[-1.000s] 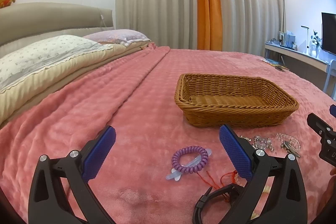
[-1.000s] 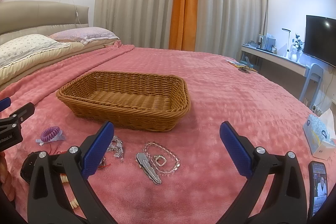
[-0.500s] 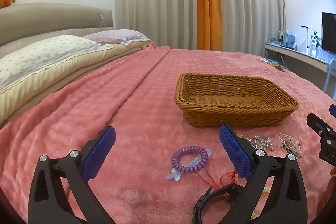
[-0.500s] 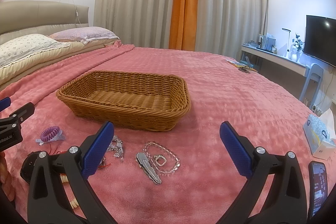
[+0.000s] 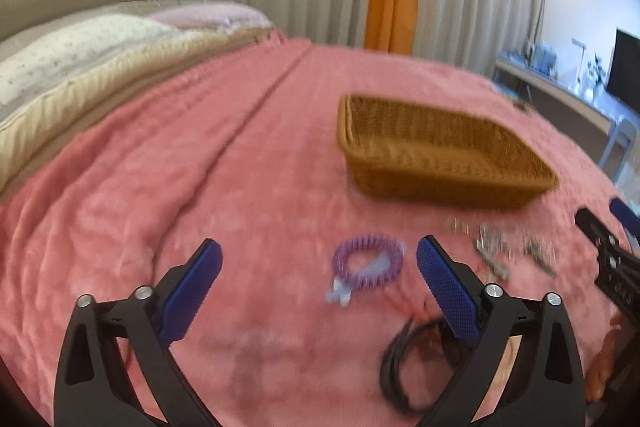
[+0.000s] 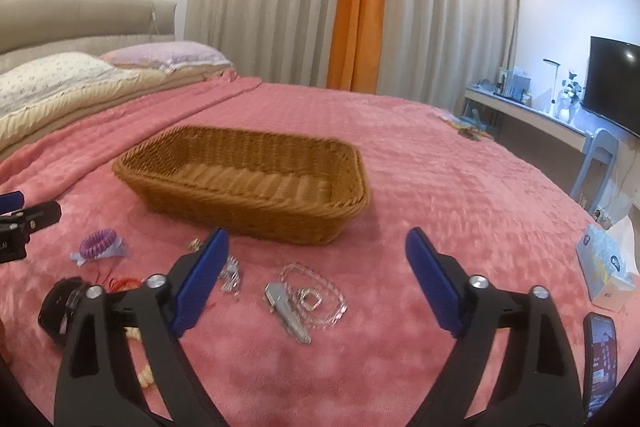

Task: Organize jewelry
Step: 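Grasp the black watch with the left tool while the right tool grasps the cream coil hair tie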

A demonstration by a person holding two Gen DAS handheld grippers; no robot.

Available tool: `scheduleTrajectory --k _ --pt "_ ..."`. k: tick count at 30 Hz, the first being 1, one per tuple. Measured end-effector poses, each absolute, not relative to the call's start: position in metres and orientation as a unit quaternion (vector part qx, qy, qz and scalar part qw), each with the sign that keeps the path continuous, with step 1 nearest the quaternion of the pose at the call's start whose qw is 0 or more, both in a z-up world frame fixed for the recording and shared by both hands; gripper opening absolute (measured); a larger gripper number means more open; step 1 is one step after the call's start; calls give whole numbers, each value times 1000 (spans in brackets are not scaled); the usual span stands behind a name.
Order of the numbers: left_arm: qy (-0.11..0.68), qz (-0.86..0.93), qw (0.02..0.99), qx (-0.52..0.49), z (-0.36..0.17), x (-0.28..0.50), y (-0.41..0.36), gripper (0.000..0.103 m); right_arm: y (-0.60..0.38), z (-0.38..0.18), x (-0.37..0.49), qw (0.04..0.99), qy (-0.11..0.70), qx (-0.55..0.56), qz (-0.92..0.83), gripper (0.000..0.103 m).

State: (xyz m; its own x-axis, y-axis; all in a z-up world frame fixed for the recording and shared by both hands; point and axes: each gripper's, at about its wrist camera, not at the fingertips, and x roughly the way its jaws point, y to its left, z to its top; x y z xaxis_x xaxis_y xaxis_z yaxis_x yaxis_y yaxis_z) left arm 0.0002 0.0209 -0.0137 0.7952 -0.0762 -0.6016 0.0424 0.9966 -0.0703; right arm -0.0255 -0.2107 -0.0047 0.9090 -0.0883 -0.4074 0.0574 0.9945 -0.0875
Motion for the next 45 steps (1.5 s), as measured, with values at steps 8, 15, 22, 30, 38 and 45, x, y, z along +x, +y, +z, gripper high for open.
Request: scheduleTrajectory --k 8,15,22,30,38,45 --pt "390 -110 911 -71 -31 -23 22 76 -183 -23 -43 944 322 -15 66 48" --pt "420 -148 891 -90 -48 -19 14 50 -149 -40 -48 921 372 -35 108 34" --pt "441 -153 880 -93 -55 -13 7 37 -137 -52 -31 899 422 -45 110 26" --pt "449 -135 880 -72 -57 -9 0 14 -136 -55 -32 898 424 -56 99 11" --pt "428 -124 893 -60 -55 -18 -7 12 -169 -50 -39 905 417 -31 70 10" --pt "399 -144 903 -72 -42 -29 -13 12 -205 -38 -51 919 390 7 62 10"
